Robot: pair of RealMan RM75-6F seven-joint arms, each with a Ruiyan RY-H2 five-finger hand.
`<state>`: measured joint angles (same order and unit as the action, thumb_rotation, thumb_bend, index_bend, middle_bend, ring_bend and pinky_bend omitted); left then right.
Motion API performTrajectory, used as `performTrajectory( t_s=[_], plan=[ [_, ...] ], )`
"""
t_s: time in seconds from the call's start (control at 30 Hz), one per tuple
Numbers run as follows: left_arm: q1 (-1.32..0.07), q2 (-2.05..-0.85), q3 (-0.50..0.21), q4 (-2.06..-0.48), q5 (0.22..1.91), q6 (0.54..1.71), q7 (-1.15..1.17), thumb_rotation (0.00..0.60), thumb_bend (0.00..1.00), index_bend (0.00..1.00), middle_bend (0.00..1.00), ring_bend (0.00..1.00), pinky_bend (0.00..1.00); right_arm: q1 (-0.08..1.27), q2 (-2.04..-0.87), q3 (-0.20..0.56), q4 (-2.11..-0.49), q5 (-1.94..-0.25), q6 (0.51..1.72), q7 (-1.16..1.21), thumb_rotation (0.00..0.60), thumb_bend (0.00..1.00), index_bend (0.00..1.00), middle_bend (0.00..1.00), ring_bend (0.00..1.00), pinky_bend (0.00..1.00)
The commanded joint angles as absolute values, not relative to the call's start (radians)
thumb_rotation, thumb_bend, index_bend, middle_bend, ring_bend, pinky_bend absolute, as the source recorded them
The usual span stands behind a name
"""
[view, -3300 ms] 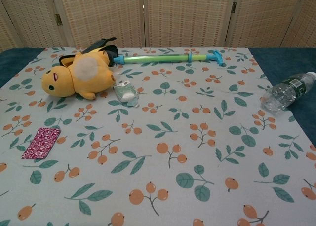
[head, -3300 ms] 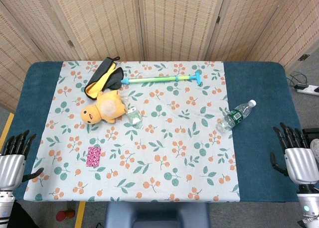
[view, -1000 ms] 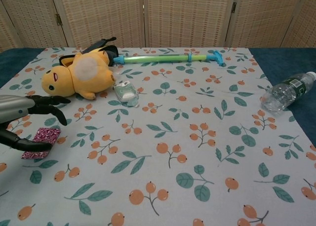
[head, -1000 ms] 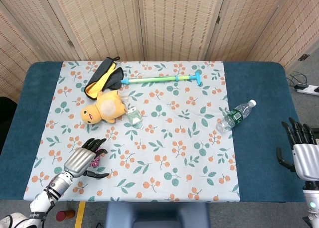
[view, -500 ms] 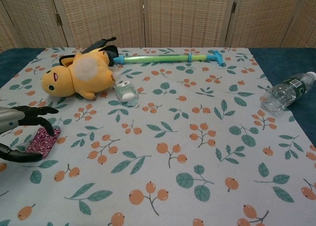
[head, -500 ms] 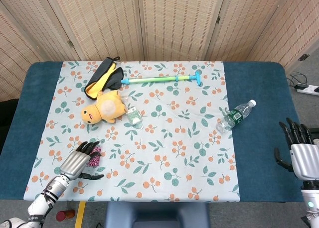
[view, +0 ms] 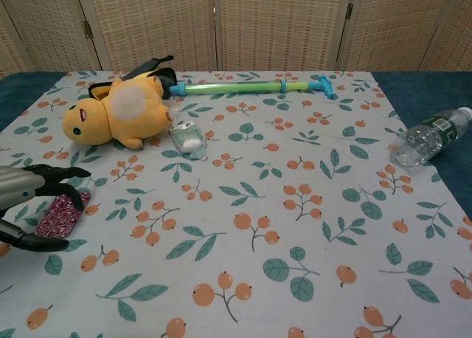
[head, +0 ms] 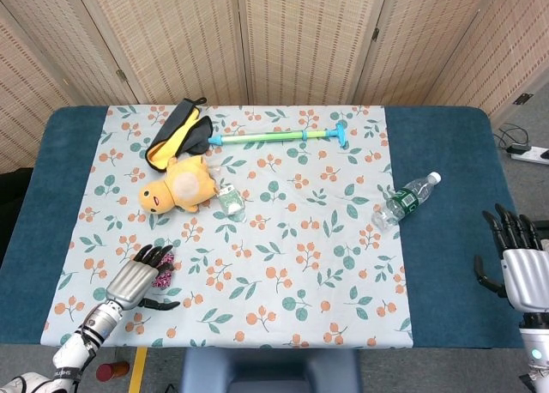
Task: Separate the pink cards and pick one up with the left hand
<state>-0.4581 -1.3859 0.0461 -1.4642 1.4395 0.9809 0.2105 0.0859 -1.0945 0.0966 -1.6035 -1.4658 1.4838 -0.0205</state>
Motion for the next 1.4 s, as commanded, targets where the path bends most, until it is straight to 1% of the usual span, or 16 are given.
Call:
performTrajectory(
  t_s=[0.03,0.43,0.9,1.2,1.4],
  plan=[
    [-0.458,-1.39,0.048,-1.458,1.435,0.979,0.215,0.144,0.12,0.3,0.0,0.0,0.0,0.086,-1.095,0.097,-1.604,-1.465,1.483,-0.022,0.482,0.55,0.0,0.0,0.0,0.0],
    [-0.451,-1.395,0.053,-1.437,1.401,0.97,0.223,0.147,0.12,0.31,0.0,0.0,0.0,0.087,-1.096,0.099,-1.605,-1.463,1.483,-0.023,0.481,0.55,0.0,0.0,0.0,0.0],
    [-0.412,-1.34,0.066,-1.415,1.37,0.993,0.194,0.145,0.12,0.32,0.0,0.0,0.0,0.087,-1.093,0.103,-1.61,-1.463,1.488,-0.024,0.481,0.55,0.0,0.0,0.0,0.0],
    [-0.406,-1.321,0.049,-1.461,1.392,1.04,0.196,0.146,0.12,0.32,0.0,0.0,0.0,0.086,-1.096,0.101,-1.605,-1.463,1.489,-0.019,0.481,0.55,0.0,0.0,0.0,0.0],
    [-0.433,-1.352,0.044,-1.486,1.414,1.02,0.233,0.145,0.12,0.32,0.0,0.0,0.0,0.083,-1.094,0.101,-1.597,-1.457,1.488,-0.01,0.481,0.55,0.0,0.0,0.0,0.0]
  ],
)
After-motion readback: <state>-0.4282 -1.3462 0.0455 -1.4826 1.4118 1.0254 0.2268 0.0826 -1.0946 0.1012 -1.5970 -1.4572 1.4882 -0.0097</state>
